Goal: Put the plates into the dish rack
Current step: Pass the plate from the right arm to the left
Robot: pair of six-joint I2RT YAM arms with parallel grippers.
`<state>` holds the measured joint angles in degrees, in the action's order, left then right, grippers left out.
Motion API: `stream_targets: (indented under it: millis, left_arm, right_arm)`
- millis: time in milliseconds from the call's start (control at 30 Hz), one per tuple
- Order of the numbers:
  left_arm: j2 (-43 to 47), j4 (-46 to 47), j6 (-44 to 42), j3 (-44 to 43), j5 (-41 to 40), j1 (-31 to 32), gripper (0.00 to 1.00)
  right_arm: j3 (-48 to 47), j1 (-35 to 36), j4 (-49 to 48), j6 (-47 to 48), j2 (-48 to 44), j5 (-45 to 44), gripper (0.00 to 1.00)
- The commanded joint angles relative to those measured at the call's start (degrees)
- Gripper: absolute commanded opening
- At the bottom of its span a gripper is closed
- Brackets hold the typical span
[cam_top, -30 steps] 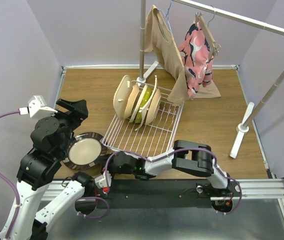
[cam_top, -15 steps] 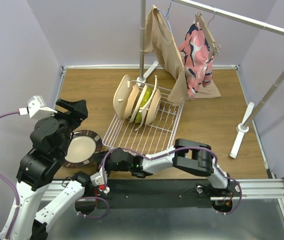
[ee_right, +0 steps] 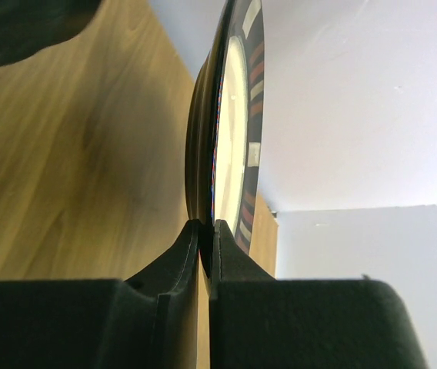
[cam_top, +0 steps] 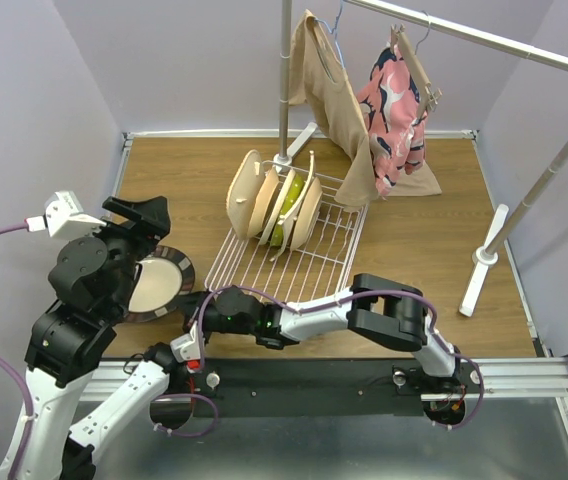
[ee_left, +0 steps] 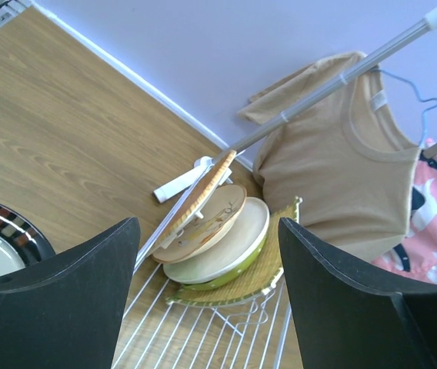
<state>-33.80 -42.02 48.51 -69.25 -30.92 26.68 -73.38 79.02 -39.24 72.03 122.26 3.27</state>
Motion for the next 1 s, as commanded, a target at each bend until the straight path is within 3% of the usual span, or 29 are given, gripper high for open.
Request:
stream_targets:
  millis: [0,600,967]
  left_arm:
    - [-0.65,0.27,0.00,-3.95,-1.69,-0.31,0.81]
    - [-2.67,-2.45,-3.69,-11.95,-2.48,-0.31,0.81]
    - [-0.83,-5.79,-1.93,-10.64,-2.66,-0.22,0.81]
  right_arm:
    - [-4.84,-0.01,-9.71,1.62,-2.46,1.39,0.01]
    - [-6.68,-0.19,-7.69,2.41,-6.59,1.21,0.01]
    - [-8.18,-0.27,-7.16,2.85,-7.29,0.95,0.00]
